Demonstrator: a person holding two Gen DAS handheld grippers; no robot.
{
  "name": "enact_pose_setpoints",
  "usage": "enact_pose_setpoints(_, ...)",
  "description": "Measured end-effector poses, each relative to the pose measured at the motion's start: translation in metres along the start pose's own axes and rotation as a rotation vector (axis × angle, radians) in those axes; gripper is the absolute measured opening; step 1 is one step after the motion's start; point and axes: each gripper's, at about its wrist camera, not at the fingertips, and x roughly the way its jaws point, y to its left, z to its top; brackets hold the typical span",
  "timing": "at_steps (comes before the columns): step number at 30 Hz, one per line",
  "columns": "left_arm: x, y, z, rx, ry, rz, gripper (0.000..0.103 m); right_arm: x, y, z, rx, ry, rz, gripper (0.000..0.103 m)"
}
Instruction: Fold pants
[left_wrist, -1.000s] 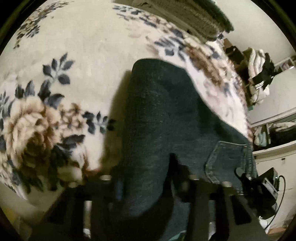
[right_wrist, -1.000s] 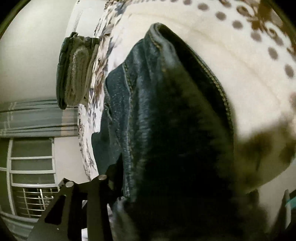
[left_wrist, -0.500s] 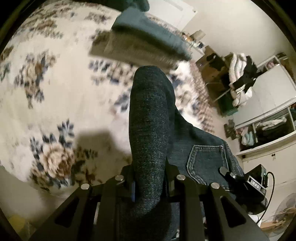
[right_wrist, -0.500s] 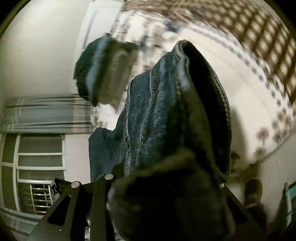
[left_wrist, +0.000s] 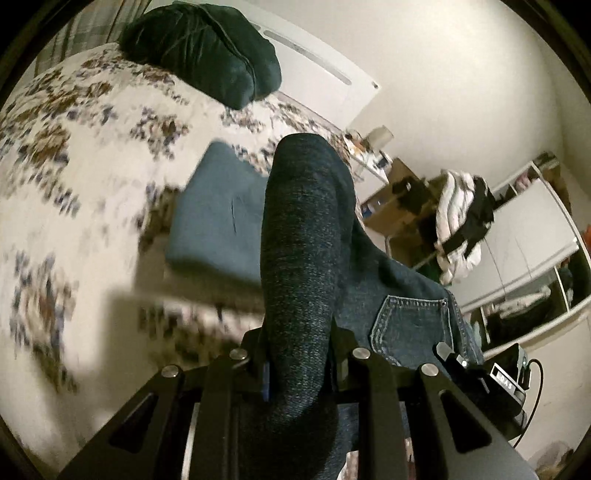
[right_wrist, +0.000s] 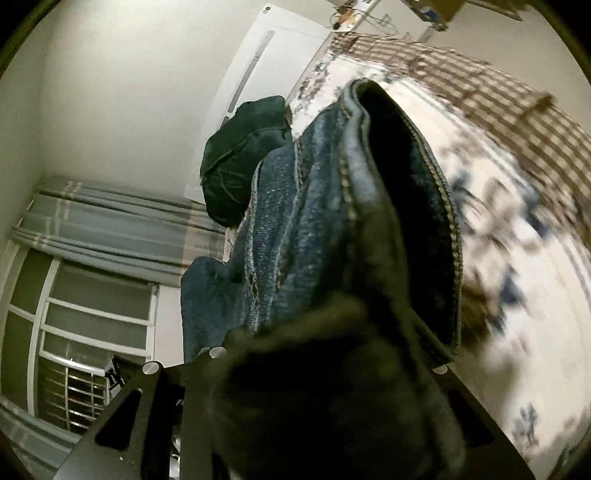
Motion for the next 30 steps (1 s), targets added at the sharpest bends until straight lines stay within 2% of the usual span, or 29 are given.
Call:
enact_pose_setpoints(1,0.01,0.004,0.014,-0.002,-0.004,0.001,0.018,0.027,0.007,0.023,-0.006,0.002,0.002,0.036)
enact_pose_setpoints(7,0.083,0.048,0.092,-0.031,0.0,0.018,0.018,0.148,0.007,0.107,-0.012,0.023,0.018,0.036)
enact_pose_setpoints(10,0.122,0.075,0.107,-0.044,0.032,0.033,0.019,0.188,-0.007,0.125,-0.004,0.032,0.015,0.036)
enact_pose_setpoints(13,0.158,0.098,0.108,-0.024,0.094,0.089,0.022,0.235,-0.032,0.14,0.009,0.074,-0.025,0.036)
enact_pose_setpoints(14,0.164,0.104,0.107,-0.023,0.111,0.1,0.025,0.245,-0.041,0.142,0.028,0.093,-0.041,0.038)
enact_pose_setpoints(15,0.167,0.11,0.105,-0.026,0.119,0.106,0.029,0.252,-0.05,0.146,0.051,0.109,-0.058,0.045)
enact_pose_setpoints(17,0.16,0.117,0.104,-0.045,0.121,0.097,0.032,0.253,-0.065,0.151,0.122,0.129,-0.086,0.048)
enact_pose_setpoints(18,0.154,0.12,0.103,-0.059,0.114,0.091,0.036,0.247,-0.07,0.153,0.151,0.14,-0.066,0.049)
enact_pose_setpoints(20,0.139,0.121,0.101,-0.069,0.101,0.103,0.038,0.237,-0.07,0.154,0.16,0.145,-0.066,0.05)
enact_pose_setpoints(22,0.127,0.117,0.098,-0.056,0.083,0.13,0.038,0.223,-0.066,0.152,0.143,0.126,-0.103,0.054)
enact_pose_setpoints(25,0.126,0.108,0.095,0.033,0.057,0.216,0.04,0.212,-0.059,0.151,0.109,0.095,-0.178,0.054)
enact_pose_setpoints(27,0.137,0.104,0.093,0.094,0.073,0.295,0.041,0.193,-0.042,0.13,0.066,0.06,-0.256,0.054)
enact_pose_setpoints(28,0.143,0.104,0.092,0.118,0.078,0.322,0.041,0.194,-0.039,0.13,0.037,0.045,-0.321,0.054)
enact_pose_setpoints(30,0.155,0.107,0.092,0.161,0.091,0.366,0.043,0.198,-0.039,0.127,-0.004,0.053,-0.392,0.054)
